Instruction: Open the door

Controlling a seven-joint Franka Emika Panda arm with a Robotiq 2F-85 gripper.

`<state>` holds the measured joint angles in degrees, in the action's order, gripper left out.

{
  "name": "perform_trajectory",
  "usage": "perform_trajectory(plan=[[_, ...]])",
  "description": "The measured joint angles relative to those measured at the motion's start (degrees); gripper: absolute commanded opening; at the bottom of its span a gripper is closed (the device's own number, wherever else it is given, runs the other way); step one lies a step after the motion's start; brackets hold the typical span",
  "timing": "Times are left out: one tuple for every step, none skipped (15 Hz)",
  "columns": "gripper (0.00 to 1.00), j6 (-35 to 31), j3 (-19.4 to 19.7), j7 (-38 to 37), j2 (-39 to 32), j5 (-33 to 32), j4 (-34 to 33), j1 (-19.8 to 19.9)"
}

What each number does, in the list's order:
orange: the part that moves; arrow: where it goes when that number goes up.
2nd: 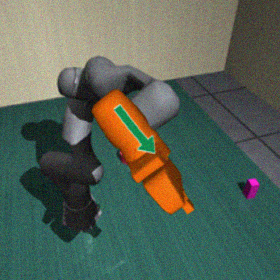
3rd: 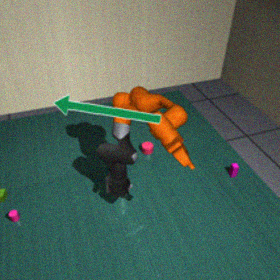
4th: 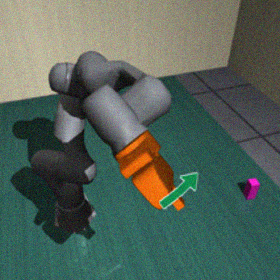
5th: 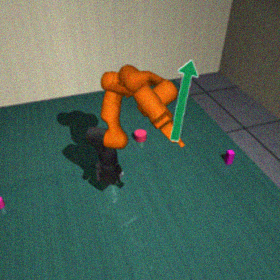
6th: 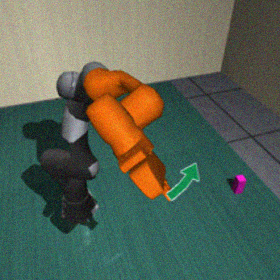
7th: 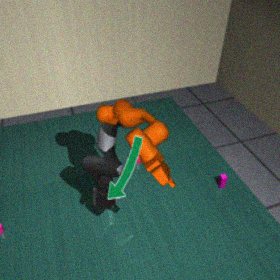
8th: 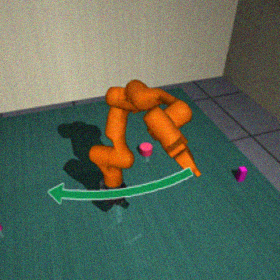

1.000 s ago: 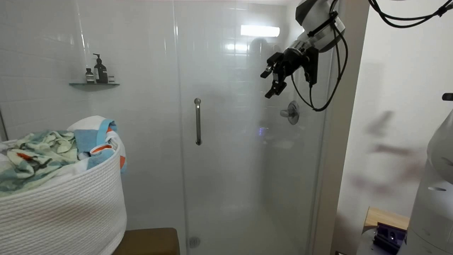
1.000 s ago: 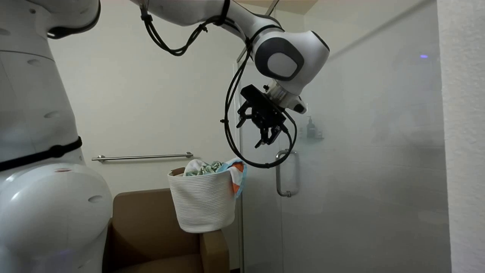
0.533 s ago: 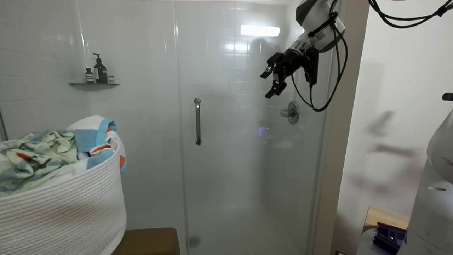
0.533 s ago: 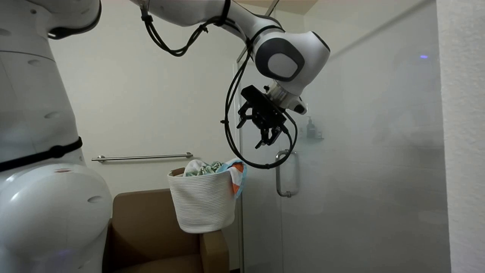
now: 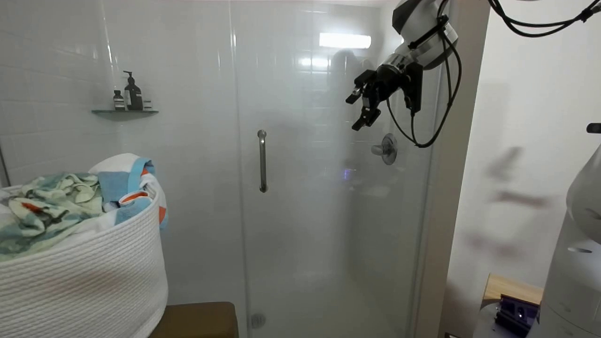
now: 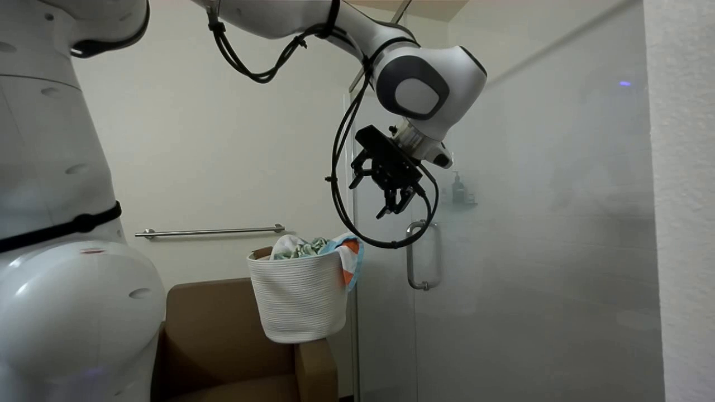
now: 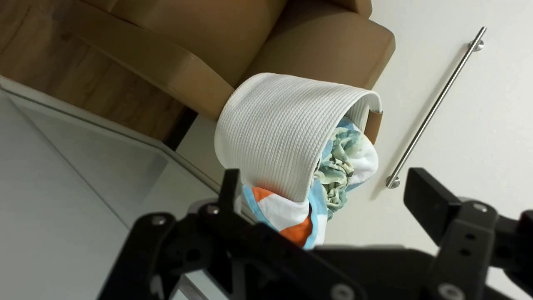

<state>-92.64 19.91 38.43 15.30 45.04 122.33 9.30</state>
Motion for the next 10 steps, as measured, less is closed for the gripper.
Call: perform_trajectory(plan=[[1.0, 0.0, 0.0, 0.0, 0.0, 0.0, 0.0, 0.0], [1.0, 0.0, 0.0, 0.0, 0.0, 0.0, 0.0, 0.01], [1.0, 0.0, 0.0, 0.0, 0.0, 0.0, 0.0, 0.01], [1.0, 0.0, -0.01, 0.0, 0.0, 0.0, 0.0, 0.01], [1.0, 0.0, -0.09, 0.07, 0.0, 0.0, 0.0, 0.01], [1.0, 0.06, -0.25, 0.16, 0.01, 0.0, 0.0, 0.01], [1.0, 0.13, -0.47, 0.55, 0.03, 0.33, 0.0, -0.03], [1.0, 0.13, -0.79, 0.96, 0.06, 0.82, 0.0, -0.08], [1.0, 0.03, -1.18, 1.65, 0.09, 1.58, 0.0, -0.17], [1.0, -0.13, -1.58, 2.47, 0.09, 2.59, 0.0, -0.37]])
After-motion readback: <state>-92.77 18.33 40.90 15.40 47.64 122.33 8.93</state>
